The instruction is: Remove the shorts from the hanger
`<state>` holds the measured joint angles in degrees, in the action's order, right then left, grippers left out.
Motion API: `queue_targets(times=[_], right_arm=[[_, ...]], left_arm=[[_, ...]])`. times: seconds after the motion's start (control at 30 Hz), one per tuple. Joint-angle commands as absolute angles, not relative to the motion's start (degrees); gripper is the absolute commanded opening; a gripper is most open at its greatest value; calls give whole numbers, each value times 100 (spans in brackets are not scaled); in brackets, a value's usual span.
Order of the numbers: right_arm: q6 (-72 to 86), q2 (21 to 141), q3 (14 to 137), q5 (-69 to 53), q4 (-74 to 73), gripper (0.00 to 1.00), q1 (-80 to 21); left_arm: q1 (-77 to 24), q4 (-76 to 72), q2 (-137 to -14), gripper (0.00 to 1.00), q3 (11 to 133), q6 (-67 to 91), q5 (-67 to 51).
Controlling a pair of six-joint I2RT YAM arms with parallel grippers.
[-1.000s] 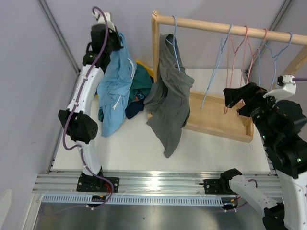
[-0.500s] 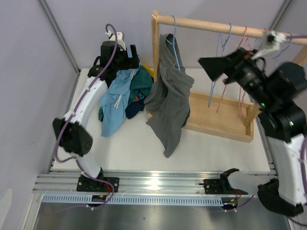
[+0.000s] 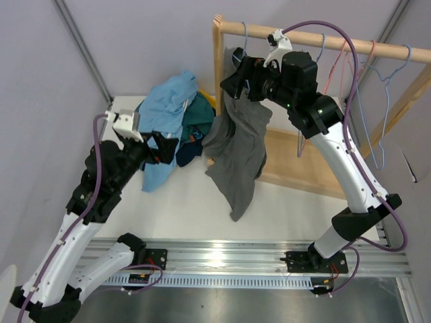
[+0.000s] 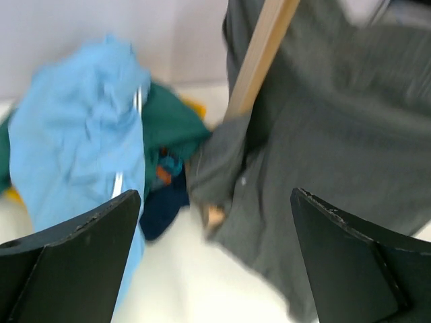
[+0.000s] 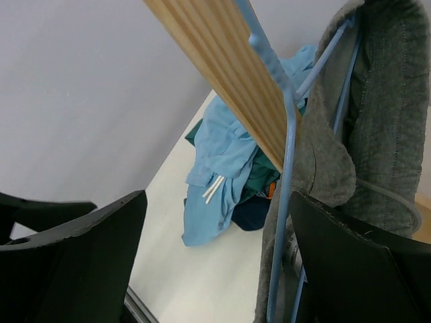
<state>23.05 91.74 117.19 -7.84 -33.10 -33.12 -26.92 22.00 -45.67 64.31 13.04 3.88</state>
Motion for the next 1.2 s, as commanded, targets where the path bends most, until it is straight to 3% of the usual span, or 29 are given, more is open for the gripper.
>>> queue_targets(times=[0.0,0.13,0.17,0.2,0.23,0.4,0.43,0.73,0.87,1.17], right_arm=[[2074,9000,11901,-466,-2998,93,-3366],[2188,9018,11664,-361,-2822,77,-3384],[2215,9018,11620,-352,-2786,59,-3392],[2241,9026,11584,-343,-2743,50,-3410],[2285,9035,11575,-308,-2733,34,-3410],[2294,9070,11566,-220,-2795,12,-3445],[2311,9070,11532,-220,-2795,3,-3454],[2242,8754,11162,78,-2514,0,-3629],[1934,8229,11232,1183,-2356,0,-3937],[1503,7480,11347,2871,-2557,0,-4990]], left_arm=[[-2751,2654,-3957,99,5802,1459,360],[-2751,2891,-3455,99,5520,1424,387],[-2751,2944,-3367,99,5450,1406,404],[-2751,2979,-3349,99,5406,1380,413],[-2751,3032,-3340,99,5388,1345,413],[-2751,3085,-3279,99,5379,1362,325],[-2751,3059,-3270,99,5362,1371,308],[-2768,2857,-3497,99,5501,1424,-271],[-3180,2760,-3980,99,6150,1424,-378],[-6490,2049,-5657,99,7355,906,1160]])
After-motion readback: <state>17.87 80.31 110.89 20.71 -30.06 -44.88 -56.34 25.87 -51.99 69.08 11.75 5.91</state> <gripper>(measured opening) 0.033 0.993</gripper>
